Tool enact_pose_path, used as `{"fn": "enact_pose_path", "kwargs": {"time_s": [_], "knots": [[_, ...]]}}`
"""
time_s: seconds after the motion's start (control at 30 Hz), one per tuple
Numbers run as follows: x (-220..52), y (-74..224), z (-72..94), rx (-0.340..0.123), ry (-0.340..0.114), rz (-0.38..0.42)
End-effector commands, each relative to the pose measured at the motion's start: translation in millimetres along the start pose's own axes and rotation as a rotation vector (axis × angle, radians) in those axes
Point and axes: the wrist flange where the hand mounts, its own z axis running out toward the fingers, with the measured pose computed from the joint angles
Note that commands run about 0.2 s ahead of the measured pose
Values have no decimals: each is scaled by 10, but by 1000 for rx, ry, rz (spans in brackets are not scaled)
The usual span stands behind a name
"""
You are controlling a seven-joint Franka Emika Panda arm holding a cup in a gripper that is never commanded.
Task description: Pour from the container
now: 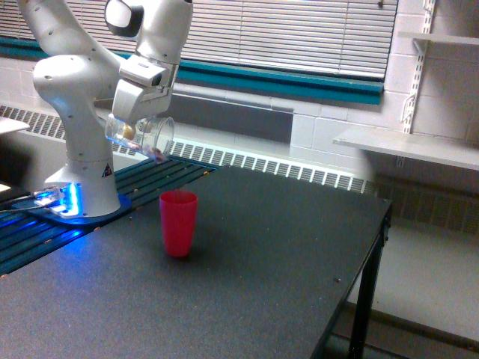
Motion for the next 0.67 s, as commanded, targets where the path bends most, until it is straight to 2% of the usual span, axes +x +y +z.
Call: {"fn": "enact_pose_path", "kwargs": {"time_s": [0.03, 0.4, 0.57, 0.67], "knots": [[7, -13, 12, -11, -6, -18], [24, -46, -8, -5, 3, -21], [53, -32, -23, 25, 7, -32], [55, -30, -26, 25, 7, -32]]}}
